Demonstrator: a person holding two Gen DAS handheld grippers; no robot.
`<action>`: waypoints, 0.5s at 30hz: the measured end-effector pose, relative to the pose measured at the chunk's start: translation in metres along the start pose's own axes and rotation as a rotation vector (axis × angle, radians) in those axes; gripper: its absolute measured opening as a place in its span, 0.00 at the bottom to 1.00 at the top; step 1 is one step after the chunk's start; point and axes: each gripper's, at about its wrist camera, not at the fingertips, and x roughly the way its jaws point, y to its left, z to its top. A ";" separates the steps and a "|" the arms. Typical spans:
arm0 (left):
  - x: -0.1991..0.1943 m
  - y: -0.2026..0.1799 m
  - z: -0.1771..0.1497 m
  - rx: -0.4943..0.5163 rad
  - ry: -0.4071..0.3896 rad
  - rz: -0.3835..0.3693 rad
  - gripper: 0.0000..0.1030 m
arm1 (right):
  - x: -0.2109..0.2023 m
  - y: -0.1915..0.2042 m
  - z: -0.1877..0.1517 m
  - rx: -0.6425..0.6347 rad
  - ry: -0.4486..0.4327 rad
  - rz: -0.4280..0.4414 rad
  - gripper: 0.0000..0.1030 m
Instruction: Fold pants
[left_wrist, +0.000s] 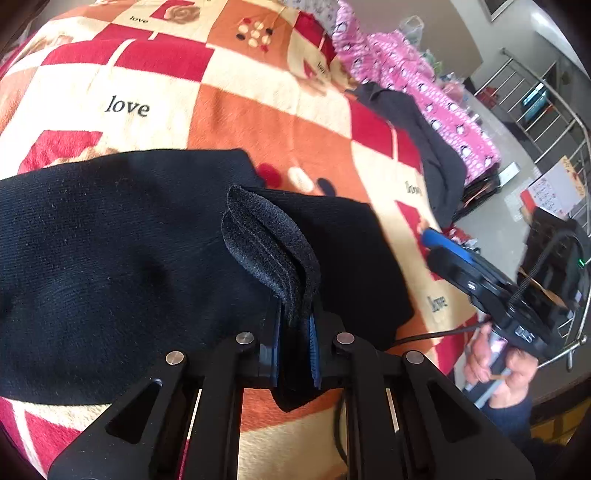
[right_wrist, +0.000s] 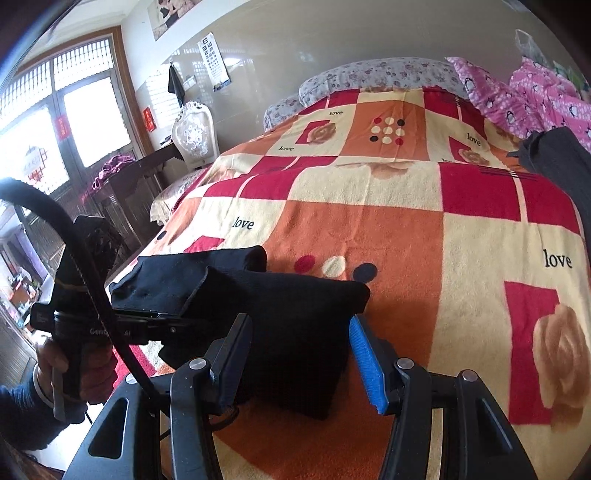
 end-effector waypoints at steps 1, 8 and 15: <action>-0.002 -0.001 -0.001 0.010 -0.014 0.001 0.11 | 0.004 0.000 0.004 0.006 0.010 0.018 0.51; -0.003 -0.010 -0.008 0.037 -0.065 0.026 0.11 | 0.037 0.029 0.035 0.026 0.109 0.200 0.51; -0.011 -0.027 -0.010 0.051 -0.126 0.011 0.11 | 0.063 0.063 0.050 -0.047 0.217 0.180 0.51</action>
